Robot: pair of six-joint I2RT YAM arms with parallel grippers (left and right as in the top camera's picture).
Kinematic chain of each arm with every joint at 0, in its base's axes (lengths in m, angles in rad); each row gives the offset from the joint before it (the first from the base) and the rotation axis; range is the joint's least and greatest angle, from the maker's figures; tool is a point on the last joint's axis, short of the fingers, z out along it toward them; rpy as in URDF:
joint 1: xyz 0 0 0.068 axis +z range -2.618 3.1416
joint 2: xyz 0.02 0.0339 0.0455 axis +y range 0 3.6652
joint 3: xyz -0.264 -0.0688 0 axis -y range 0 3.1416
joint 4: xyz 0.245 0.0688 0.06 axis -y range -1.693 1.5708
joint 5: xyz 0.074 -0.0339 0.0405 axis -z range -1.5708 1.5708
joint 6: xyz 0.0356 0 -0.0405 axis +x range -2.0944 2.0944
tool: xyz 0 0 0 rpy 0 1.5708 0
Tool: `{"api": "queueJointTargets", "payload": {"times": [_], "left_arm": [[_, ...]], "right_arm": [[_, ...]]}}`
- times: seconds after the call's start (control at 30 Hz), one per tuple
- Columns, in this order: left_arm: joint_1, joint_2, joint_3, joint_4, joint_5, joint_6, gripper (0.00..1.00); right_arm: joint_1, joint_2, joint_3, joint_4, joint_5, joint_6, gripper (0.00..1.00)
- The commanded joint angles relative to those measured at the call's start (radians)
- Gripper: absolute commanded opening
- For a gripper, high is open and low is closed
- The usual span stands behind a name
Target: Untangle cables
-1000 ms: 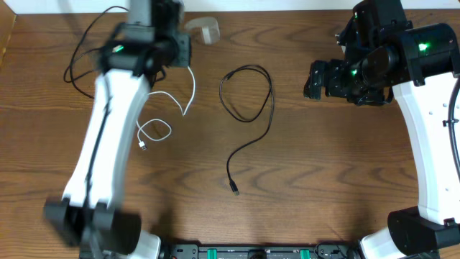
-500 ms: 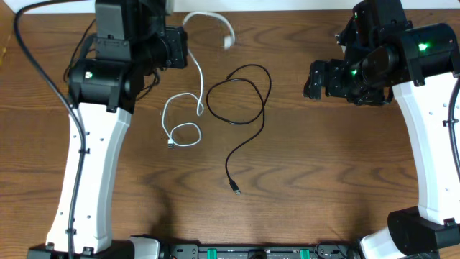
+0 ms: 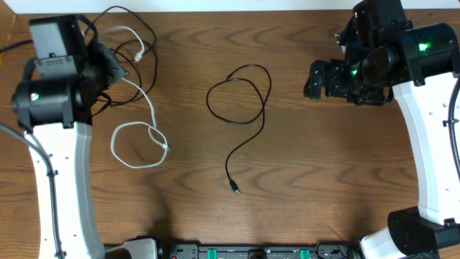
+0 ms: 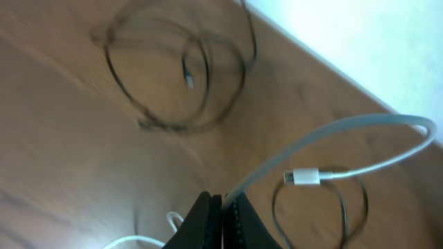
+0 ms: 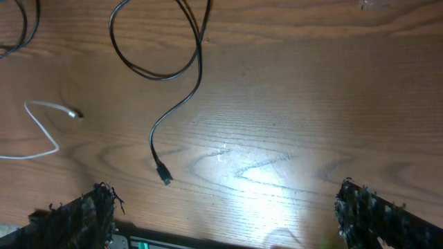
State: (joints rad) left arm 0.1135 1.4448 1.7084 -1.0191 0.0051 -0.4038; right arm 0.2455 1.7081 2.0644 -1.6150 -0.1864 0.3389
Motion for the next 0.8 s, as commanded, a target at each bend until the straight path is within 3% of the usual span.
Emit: {"api": "queueJointTargets", "payload": {"times": [0.0,0.1,0.6,0.7,0.77], "left_arm": [[0.000,0.058,-0.018,-0.076,0.130,-0.046,0.07],[-0.020,0.125,-0.037,-0.170,0.137,-0.039,0.08],[-0.087,0.345,-0.076,-0.313,0.146,-0.040,0.08],[-0.084,0.340,-0.076,-0.304,0.232,0.001,0.08],[-0.081,0.329,-0.074,-0.297,0.369,0.108,0.08]], "right_arm": [[0.004,-0.010,0.002,-0.001,0.003,-0.011,0.99],[0.004,-0.010,0.002,-0.001,0.003,-0.011,0.99],[0.004,-0.010,0.002,-0.001,0.003,-0.011,0.99],[0.004,-0.010,0.002,-0.001,0.003,-0.011,0.99],[0.004,-0.010,0.002,-0.001,0.003,-0.011,0.99]]}}
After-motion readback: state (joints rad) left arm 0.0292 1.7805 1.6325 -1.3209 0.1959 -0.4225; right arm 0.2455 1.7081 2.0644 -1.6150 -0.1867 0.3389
